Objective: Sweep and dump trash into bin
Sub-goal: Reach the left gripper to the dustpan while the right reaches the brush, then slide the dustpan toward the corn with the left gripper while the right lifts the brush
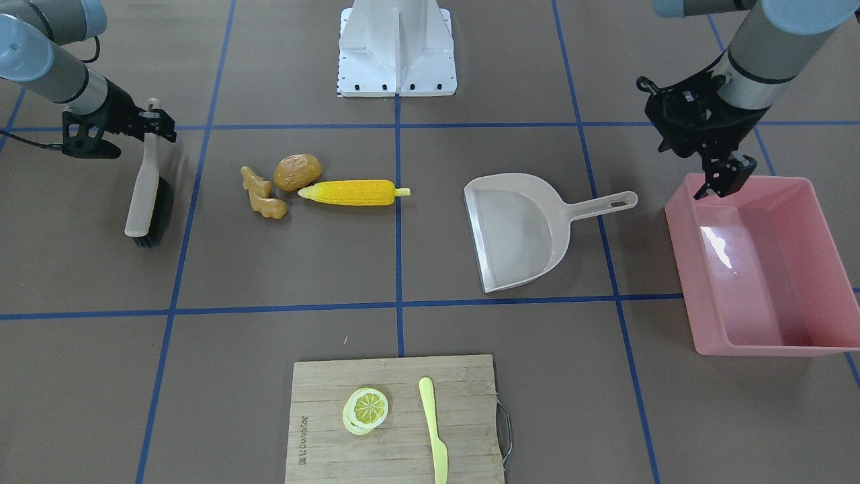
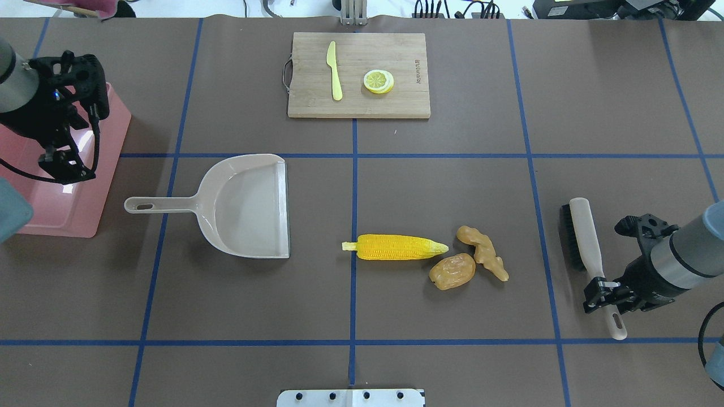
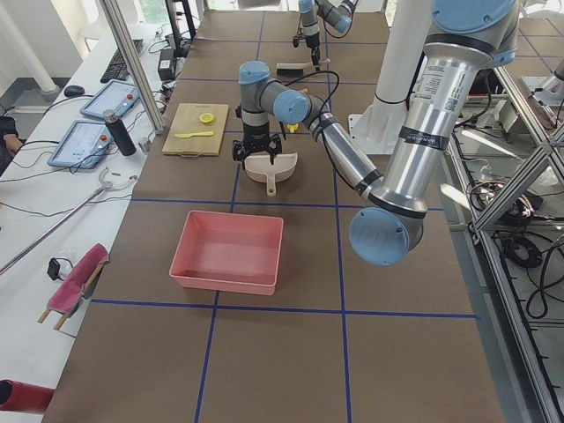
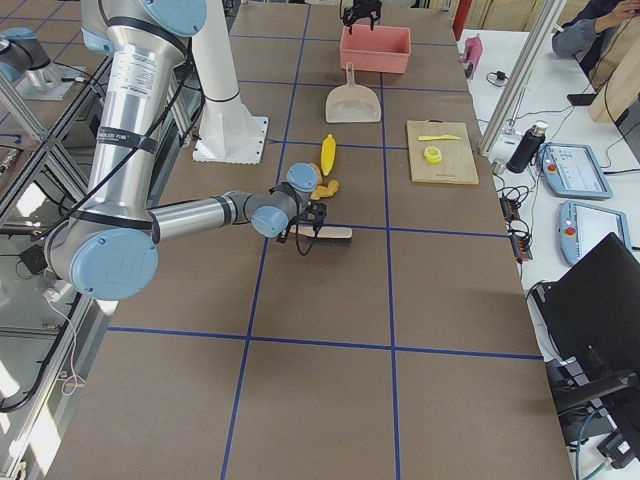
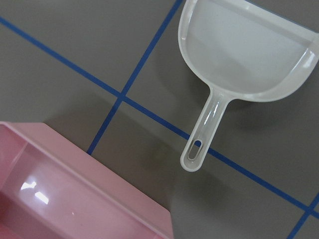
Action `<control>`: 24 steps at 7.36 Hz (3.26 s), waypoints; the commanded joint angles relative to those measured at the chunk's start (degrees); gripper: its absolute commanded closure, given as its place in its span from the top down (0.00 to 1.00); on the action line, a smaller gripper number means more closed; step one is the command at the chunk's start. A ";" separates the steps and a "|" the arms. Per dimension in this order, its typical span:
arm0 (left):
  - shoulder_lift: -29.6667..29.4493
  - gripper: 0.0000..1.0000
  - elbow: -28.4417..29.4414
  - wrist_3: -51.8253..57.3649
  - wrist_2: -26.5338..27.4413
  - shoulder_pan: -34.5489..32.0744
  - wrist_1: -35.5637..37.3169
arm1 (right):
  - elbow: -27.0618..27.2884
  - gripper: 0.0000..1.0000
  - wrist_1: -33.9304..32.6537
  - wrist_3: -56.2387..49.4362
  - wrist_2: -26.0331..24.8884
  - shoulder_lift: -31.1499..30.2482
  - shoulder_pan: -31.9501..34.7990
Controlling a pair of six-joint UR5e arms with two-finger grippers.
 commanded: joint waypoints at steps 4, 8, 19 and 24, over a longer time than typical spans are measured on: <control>-0.11 0.99 7.68 -1.55 0.28 10.19 -9.57 | 0.68 0.52 -1.40 0.00 0.97 0.30 1.09; 0.24 0.99 9.77 -2.79 0.19 10.28 -12.47 | 1.65 0.29 -3.08 0.00 1.50 0.39 2.06; -0.03 0.00 15.16 -3.85 -0.16 11.08 -19.86 | 10.53 0.00 -0.13 -1.23 5.97 -1.18 2.07; -2.55 0.00 12.26 -3.58 0.46 10.99 -14.72 | 10.53 0.00 10.15 4.45 9.84 -6.89 -0.92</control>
